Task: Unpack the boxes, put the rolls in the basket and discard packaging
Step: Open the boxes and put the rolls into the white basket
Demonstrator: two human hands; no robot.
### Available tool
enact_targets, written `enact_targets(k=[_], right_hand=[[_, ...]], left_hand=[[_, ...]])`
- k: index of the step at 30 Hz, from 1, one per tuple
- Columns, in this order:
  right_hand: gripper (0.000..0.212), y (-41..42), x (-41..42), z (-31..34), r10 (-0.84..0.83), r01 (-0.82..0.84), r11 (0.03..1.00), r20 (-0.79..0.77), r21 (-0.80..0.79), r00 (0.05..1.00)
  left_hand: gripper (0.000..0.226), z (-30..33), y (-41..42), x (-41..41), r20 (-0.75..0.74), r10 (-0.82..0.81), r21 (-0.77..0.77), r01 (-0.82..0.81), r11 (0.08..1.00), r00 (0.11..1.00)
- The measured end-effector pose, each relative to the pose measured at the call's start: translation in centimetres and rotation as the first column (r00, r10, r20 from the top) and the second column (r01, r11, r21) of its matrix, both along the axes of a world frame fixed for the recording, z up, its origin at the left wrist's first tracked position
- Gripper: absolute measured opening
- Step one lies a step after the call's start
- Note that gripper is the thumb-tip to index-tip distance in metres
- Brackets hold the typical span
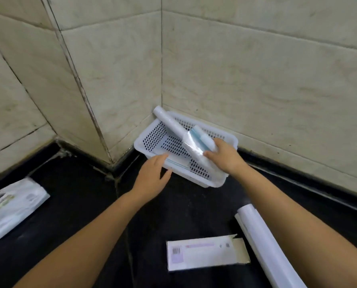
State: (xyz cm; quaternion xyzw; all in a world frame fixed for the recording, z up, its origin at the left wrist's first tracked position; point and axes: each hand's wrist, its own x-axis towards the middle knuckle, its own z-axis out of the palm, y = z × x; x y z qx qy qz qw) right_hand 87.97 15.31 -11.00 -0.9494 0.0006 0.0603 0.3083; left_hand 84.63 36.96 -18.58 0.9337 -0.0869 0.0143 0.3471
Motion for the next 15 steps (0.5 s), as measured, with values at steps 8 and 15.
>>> enact_targets(k=[8, 15], right_hand=[[0.035, 7.9, 7.7, -6.6, 0.21, -0.246, 0.946, -0.183, -0.21, 0.961], [0.049, 7.5, 8.1, -8.7, 0.29, -0.43, 0.872, -0.459, -0.235, 0.84]], left_hand=[[0.09, -5.3, 2.4, 1.6, 0.024, -0.177, 0.469, 0.146, 0.871, 0.984], [0.096, -5.7, 2.2, 1.6, 0.03, -0.159, 0.468, 0.127, 0.875, 0.987]])
